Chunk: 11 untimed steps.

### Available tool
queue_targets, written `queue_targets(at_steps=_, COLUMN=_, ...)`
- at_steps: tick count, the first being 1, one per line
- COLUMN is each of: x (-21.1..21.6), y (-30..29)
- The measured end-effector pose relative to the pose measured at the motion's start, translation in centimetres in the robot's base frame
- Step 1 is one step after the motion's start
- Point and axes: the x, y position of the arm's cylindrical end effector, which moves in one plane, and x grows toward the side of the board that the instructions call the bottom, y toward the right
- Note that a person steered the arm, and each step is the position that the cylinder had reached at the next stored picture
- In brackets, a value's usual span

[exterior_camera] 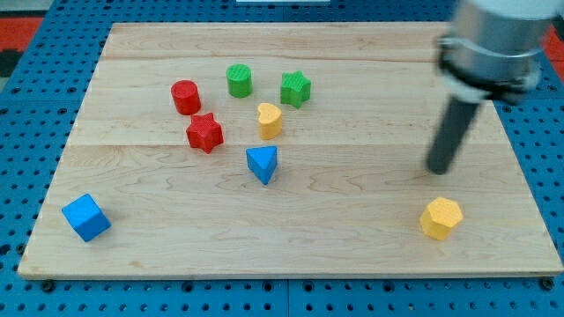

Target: Move the yellow hexagon parallel to the right of the blue triangle

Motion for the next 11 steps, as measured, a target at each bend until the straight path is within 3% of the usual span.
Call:
queue_targets(at_steps=1, x=8.3, y=2.1)
queue_targets(at_steps=2, x=11.4, y=-3.4)
queue_targets(at_steps=3, x=5.5, y=-7.2)
queue_targets(at_steps=4, x=2.6, y=-5.8)
queue_targets(at_steps=5, x=0.5, y=-2.7)
queue_targets(at_steps=7, x=-1.1, y=-10.9)
queue_targets(at_steps=10, x=0.5, y=-14.2)
queue_targets(at_steps=11, x=9.2, y=-17.3)
